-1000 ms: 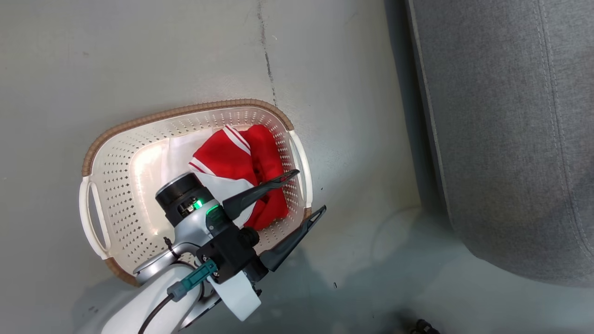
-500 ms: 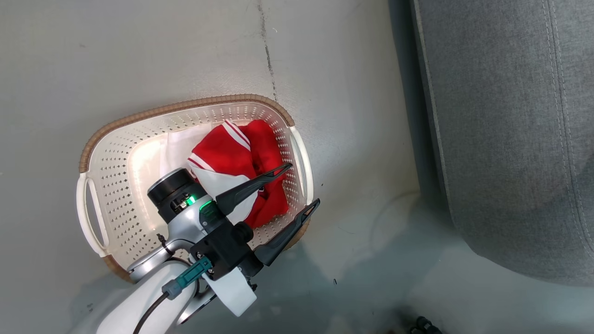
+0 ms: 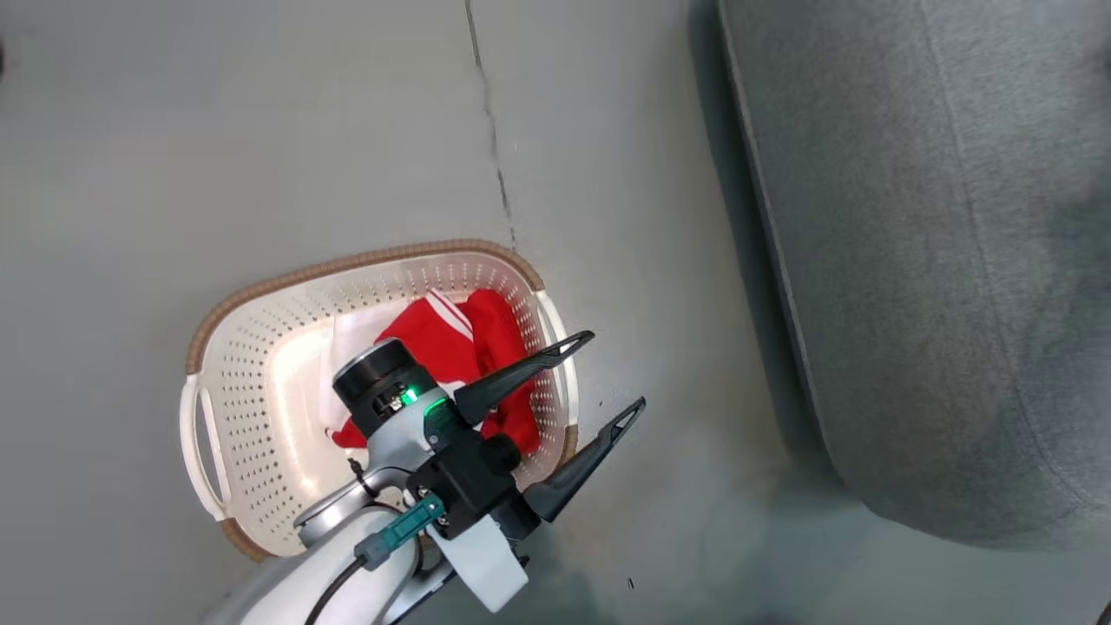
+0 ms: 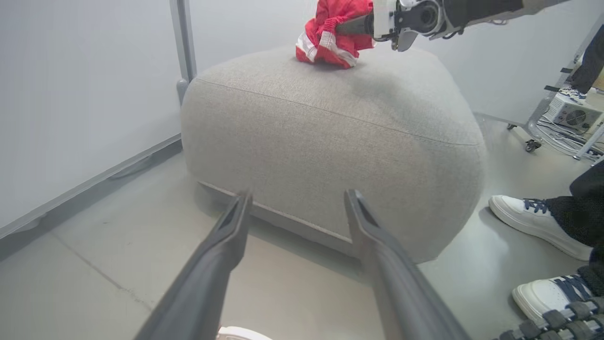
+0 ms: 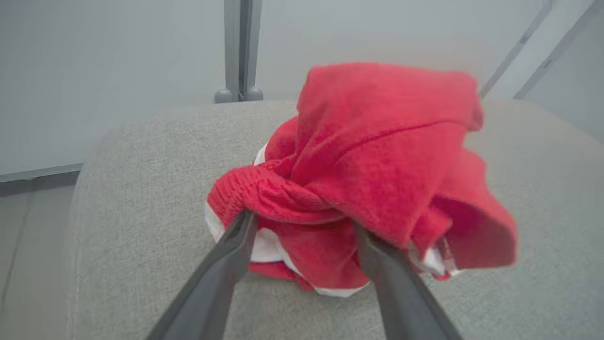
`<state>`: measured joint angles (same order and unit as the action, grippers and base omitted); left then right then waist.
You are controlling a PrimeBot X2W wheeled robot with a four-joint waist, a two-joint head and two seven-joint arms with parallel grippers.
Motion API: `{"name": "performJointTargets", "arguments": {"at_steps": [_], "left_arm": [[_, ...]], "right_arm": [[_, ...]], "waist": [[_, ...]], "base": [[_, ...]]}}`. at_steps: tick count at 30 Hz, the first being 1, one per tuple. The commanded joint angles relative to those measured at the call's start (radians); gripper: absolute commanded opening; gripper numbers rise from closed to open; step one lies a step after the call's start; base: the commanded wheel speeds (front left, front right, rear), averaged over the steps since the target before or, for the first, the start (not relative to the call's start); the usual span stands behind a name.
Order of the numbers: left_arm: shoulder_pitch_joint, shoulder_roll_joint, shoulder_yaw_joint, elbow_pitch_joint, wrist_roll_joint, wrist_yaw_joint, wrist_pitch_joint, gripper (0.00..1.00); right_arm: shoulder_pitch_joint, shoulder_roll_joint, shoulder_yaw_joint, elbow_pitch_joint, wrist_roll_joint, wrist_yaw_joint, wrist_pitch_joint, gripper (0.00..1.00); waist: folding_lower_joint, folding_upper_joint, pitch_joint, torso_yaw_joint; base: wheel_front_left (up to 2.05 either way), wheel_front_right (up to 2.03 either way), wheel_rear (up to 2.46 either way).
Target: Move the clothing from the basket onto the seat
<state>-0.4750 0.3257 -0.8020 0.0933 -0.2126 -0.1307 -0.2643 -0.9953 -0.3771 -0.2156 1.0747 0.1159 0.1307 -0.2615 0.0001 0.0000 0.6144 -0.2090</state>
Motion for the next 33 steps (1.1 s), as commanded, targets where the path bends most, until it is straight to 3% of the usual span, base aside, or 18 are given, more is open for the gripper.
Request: {"name": "performJointTargets", "arguments": {"at_steps": [1,9,16,25,29,33], "left_arm": [[0.016,-0.006,0.003,0.005,-0.004,0.000,-0.001,1.00],[0.064,-0.070,0.011,0.044,-0.027,0.000,-0.001,1.00],[0.100,-0.109,0.031,0.052,-0.032,0.000,-0.001,1.00],[0.163,-0.168,0.105,0.052,-0.033,0.000,-0.001,1.00],[0.188,-0.171,0.145,0.029,-0.038,0.000,-0.001,1.00],[0.217,-0.180,0.196,0.020,-0.043,0.000,-0.001,1.00]], "right_arm": [[0.024,0.004,0.019,-0.013,0.007,0.000,-0.005,1.00],[0.124,-0.003,0.151,-0.057,0.109,0.000,-0.005,1.00],[0.202,-0.022,0.215,-0.180,0.182,0.000,-0.005,1.00],[0.434,-0.034,0.237,-0.632,0.314,0.000,-0.005,1.00],[0.542,0.010,0.210,-0.808,0.358,0.000,-0.005,1.00],[0.653,0.064,0.209,-0.970,0.327,0.000,-0.005,1.00]], "waist": [[-0.0001,0.0000,-0.042,-0.007],[-0.0001,0.0000,-0.179,-0.024],[-0.0001,0.0000,-0.266,-0.024],[-0.0001,0.0000,-0.392,0.005],[-0.0001,0.0000,-0.423,0.024],[-0.0001,0.0000,-0.455,0.056]], "base": [[0.00,0.00,0.00],[0.00,0.00,0.00],[0.00,0.00,0.00],[0.00,0.00,0.00],[0.00,0.00,0.00],[0.00,0.00,0.00]]}}
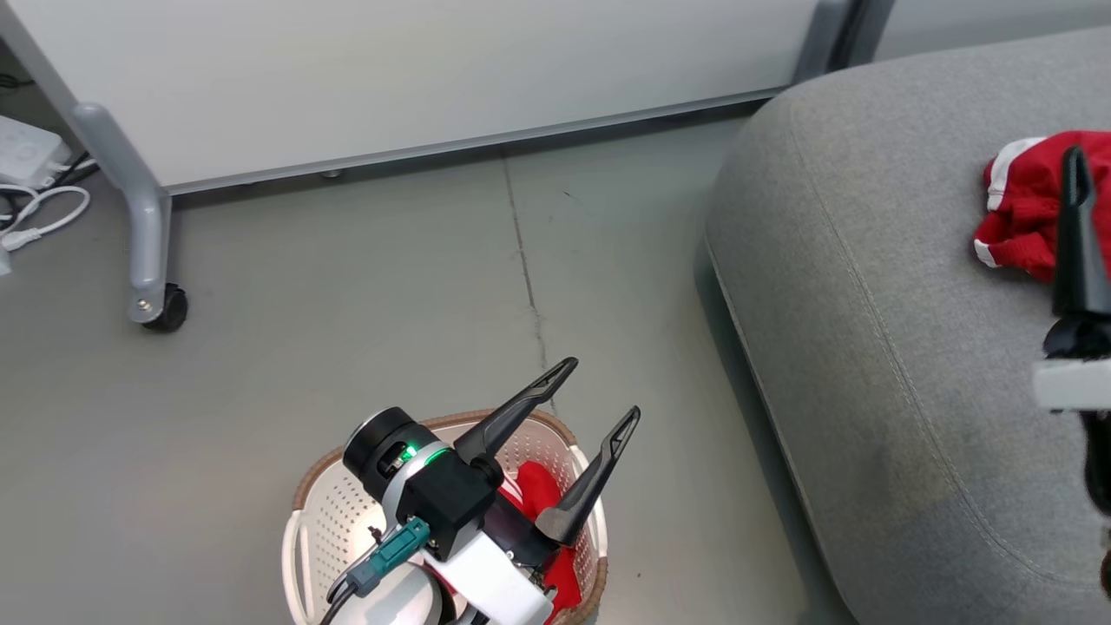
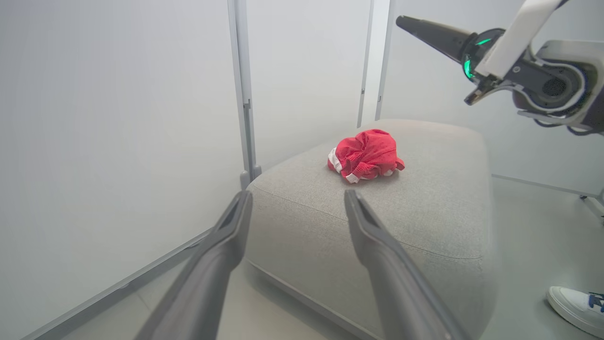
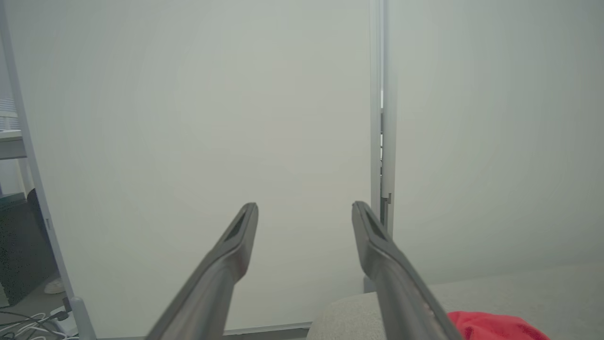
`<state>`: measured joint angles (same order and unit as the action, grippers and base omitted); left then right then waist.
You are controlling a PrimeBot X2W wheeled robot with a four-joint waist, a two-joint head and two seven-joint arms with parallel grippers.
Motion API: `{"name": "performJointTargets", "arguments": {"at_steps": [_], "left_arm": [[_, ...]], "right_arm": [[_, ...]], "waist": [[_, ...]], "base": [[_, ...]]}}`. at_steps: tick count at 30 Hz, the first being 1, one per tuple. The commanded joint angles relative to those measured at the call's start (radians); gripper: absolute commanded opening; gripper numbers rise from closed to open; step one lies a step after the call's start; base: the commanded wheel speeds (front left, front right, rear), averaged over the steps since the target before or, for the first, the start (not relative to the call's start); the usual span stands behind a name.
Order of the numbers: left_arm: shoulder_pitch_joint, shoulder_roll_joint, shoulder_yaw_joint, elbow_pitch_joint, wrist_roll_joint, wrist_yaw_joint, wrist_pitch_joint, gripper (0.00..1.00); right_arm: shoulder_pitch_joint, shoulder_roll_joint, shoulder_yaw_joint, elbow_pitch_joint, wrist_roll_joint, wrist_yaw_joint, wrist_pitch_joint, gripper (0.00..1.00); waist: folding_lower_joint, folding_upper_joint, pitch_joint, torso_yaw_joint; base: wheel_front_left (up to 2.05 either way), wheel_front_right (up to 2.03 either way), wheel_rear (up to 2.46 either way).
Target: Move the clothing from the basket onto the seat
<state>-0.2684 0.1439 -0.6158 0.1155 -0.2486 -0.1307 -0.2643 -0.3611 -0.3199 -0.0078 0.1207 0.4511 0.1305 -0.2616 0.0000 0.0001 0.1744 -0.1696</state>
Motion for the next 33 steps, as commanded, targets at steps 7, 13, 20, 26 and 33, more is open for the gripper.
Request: {"name": "performJointTargets", "arguments": {"at_steps": [7,13,20,26,33], "left_arm": [[0.058,-0.026,0.082,0.009,-0.008,0.000,-0.001,1.00],[0.110,-0.063,0.179,0.023,0.001,0.000,0.000,1.00],[0.168,-0.084,0.323,0.040,0.027,0.000,-0.001,1.00],[0.222,-0.092,0.421,0.081,0.092,0.047,-0.001,1.00],[0.264,-0.092,0.424,0.064,0.075,0.094,-0.001,1.00]], "right_arm": [[0.147,0.077,0.047,-0.141,-0.070,0.001,-0.005,1.00],[0.226,0.126,0.076,-0.163,-0.078,0.000,-0.004,1.00],[0.308,0.161,0.088,-0.123,-0.127,0.000,-0.004,1.00],[0.390,0.212,0.025,-0.104,-0.214,0.000,-0.004,1.00],[0.429,0.245,-0.004,-0.063,-0.277,0.000,-0.005,1.00]], "waist": [[0.0000,-0.0001,-0.057,0.080],[0.0000,-0.0001,-0.087,0.129],[0.0000,-0.0001,-0.119,0.205],[0.0000,-0.0001,-0.145,0.263],[0.0000,-0.0001,-0.150,0.282]], "base": [[0.00,0.00,0.00],[0.00,0.00,0.00],[0.00,0.00,0.00],[0.00,0.00,0.00],[0.00,0.00,0.00]]}}
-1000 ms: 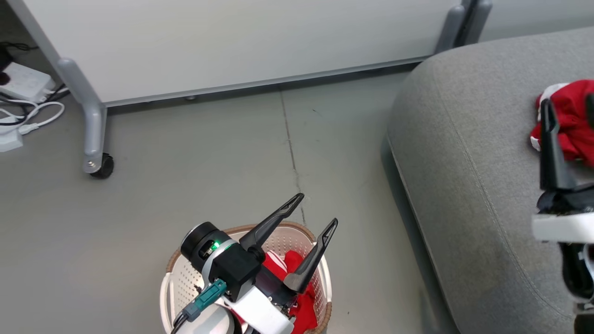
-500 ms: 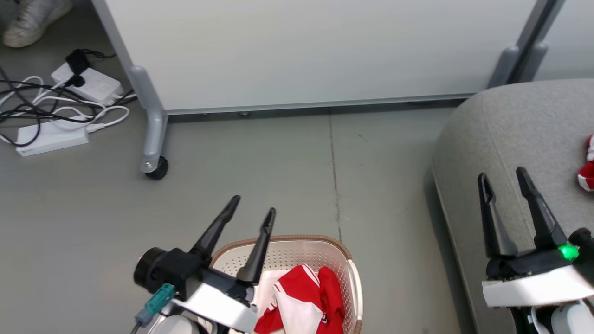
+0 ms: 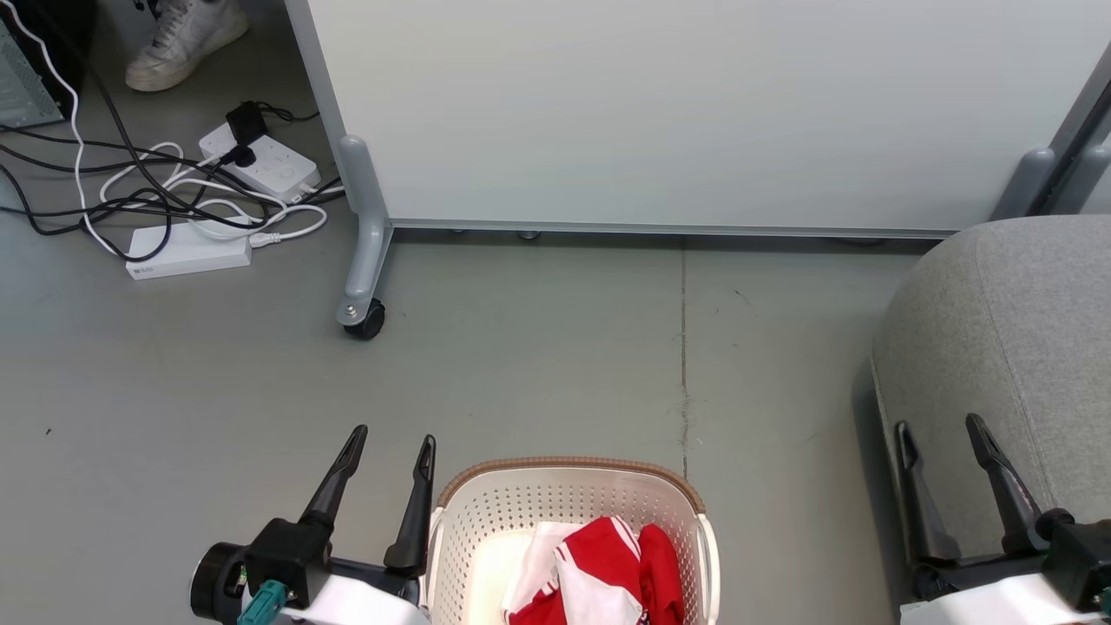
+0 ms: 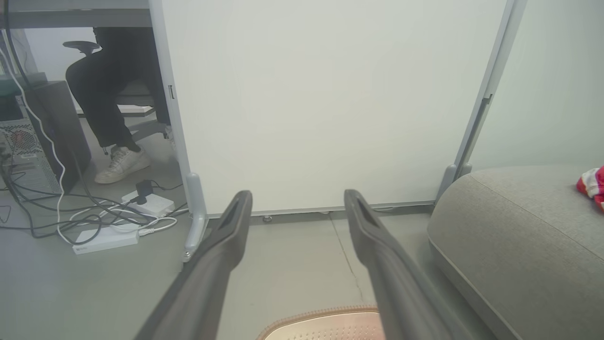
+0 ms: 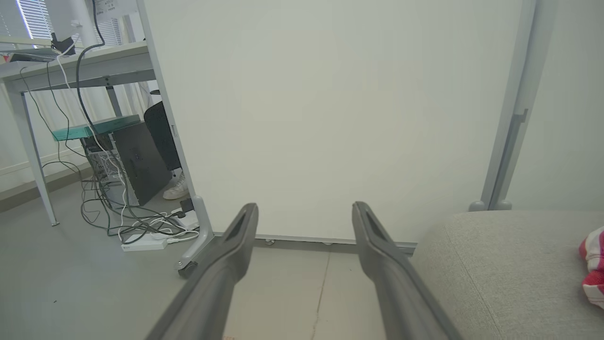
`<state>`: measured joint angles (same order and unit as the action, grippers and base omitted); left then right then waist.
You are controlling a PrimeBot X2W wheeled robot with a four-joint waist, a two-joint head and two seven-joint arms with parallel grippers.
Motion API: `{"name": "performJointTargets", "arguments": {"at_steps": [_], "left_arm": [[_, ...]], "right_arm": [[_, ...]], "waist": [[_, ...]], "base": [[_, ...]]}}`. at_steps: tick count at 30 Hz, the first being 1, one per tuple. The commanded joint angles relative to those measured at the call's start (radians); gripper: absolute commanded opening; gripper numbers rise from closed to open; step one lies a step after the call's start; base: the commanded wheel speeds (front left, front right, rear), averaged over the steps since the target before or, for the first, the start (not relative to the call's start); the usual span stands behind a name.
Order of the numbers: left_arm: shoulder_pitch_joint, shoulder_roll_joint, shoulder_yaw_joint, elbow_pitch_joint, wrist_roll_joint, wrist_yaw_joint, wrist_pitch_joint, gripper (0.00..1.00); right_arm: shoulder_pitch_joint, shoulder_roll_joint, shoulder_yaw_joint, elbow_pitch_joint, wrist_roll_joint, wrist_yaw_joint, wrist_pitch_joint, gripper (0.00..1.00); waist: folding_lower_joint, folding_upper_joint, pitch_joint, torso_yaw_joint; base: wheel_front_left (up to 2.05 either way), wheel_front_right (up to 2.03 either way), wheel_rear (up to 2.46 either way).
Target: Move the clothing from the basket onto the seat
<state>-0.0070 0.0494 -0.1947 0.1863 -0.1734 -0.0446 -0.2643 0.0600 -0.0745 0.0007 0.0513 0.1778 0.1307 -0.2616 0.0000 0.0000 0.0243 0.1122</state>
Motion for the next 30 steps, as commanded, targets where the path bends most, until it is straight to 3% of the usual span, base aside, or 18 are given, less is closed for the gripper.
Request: {"name": "performJointTargets", "arguments": {"at_steps": [1,13,30], "left_arm": [[0.009,0.002,0.003,-0.009,0.001,0.013,-0.001,1.00],[0.031,0.003,-0.013,-0.018,-0.009,0.054,-0.001,1.00],[0.010,0.003,-0.025,-0.007,0.011,0.037,-0.001,1.00]], "right_arm": [[0.009,0.004,-0.015,0.011,-0.008,0.000,-0.004,1.00],[0.009,0.020,-0.035,0.040,-0.013,0.000,-0.004,1.00],[-0.009,0.023,-0.036,0.040,-0.004,0.000,-0.004,1.00]], "waist": [[0.0000,0.0000,0.001,0.001],[0.0000,0.0000,-0.002,-0.008],[0.0000,0.0000,0.011,-0.014]], "base": [[0.00,0.00,0.00],[0.00,0.00,0.00],[0.00,0.00,0.00]]}}
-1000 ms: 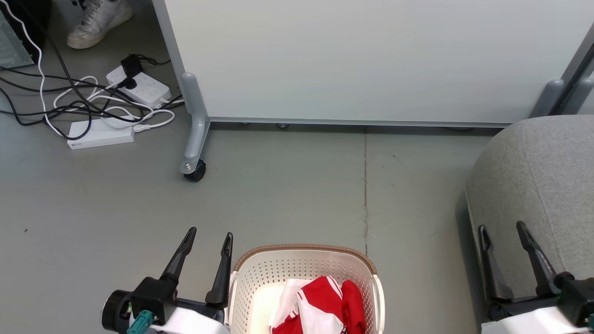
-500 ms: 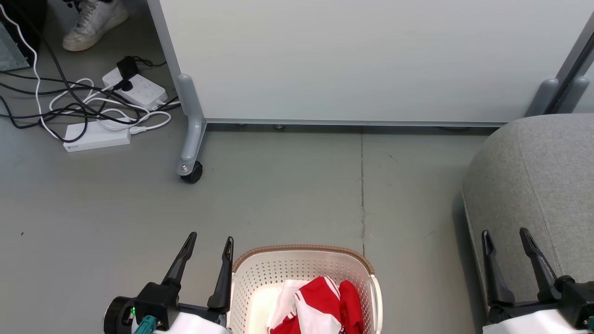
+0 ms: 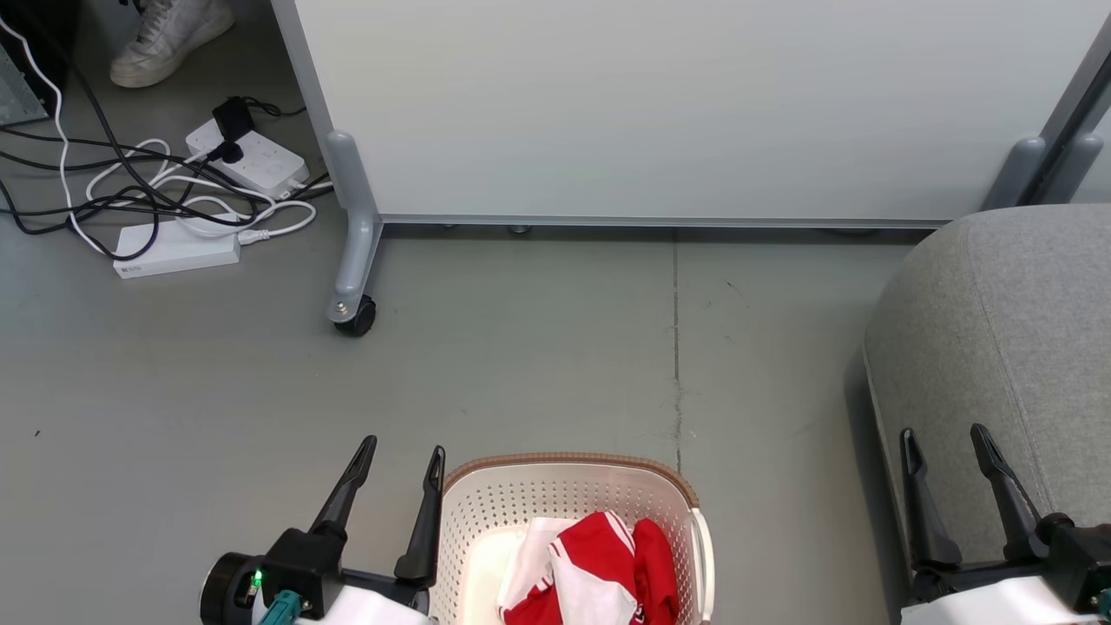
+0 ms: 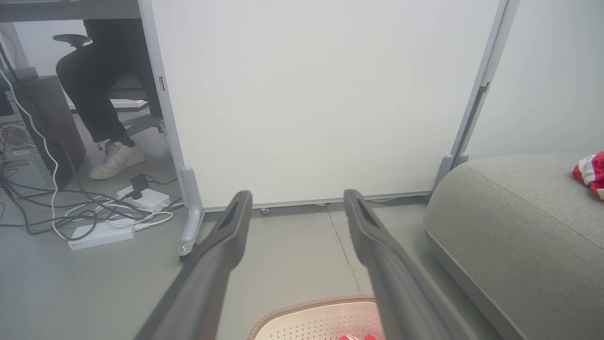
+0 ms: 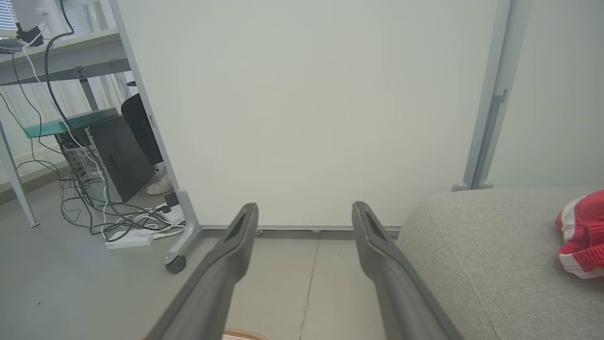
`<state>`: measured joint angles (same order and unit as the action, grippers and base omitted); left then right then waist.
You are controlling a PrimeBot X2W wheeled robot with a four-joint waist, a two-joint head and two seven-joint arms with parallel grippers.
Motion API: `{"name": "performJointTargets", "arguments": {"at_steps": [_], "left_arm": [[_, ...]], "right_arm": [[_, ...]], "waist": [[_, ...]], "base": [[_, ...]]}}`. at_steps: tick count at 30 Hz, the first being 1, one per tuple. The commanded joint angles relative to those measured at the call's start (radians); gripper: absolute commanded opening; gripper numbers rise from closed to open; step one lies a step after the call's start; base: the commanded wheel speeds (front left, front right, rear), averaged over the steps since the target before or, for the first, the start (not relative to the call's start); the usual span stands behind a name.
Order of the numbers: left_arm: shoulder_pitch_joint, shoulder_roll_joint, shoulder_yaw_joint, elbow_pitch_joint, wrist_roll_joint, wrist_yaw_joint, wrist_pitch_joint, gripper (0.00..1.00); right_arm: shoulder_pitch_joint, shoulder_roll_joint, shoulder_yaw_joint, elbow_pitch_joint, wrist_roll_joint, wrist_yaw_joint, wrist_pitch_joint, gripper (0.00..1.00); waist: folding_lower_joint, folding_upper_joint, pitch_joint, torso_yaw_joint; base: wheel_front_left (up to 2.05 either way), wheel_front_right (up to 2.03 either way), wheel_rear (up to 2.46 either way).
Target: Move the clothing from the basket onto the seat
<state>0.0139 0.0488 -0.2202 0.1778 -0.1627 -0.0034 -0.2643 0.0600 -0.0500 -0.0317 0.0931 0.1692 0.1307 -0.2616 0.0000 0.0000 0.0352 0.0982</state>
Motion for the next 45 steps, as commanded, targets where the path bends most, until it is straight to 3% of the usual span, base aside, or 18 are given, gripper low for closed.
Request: {"name": "performJointTargets", "arguments": {"at_steps": [1,12,19,35,45], "left_arm": [[-0.011,0.003,0.000,0.002,-0.001,-0.006,-0.001,1.00],[-0.015,0.003,-0.015,0.008,-0.002,-0.016,-0.001,1.00],[-0.047,0.003,-0.031,0.022,-0.002,-0.037,-0.001,1.00],[-0.303,0.017,-0.081,0.229,0.123,-0.113,0.000,1.00],[-0.573,0.066,-0.212,0.461,0.187,-0.127,0.000,1.00]], "right_arm": [[-0.009,-0.002,-0.004,-0.002,0.004,0.000,-0.004,1.00],[-0.014,-0.002,-0.002,-0.004,0.010,0.000,-0.004,1.00],[-0.037,-0.002,-0.011,-0.008,-0.004,0.000,-0.004,1.00],[-0.165,-0.002,-0.010,-0.075,-0.021,0.000,-0.004,1.00],[-0.212,-0.002,0.022,-0.141,-0.021,0.000,-0.005,1.00]], "waist": [[0.0000,0.0000,0.000,0.000],[0.0000,0.0000,0.014,-0.010],[0.0000,0.0000,0.082,-0.030],[0.0000,0.0000,0.487,-0.153],[0.0000,0.0000,0.742,-0.216]], "base": [[0.00,0.00,0.00],[0.00,0.00,0.00],[0.00,0.00,0.00],[0.00,0.00,0.00],[0.00,0.00,0.00]]}}
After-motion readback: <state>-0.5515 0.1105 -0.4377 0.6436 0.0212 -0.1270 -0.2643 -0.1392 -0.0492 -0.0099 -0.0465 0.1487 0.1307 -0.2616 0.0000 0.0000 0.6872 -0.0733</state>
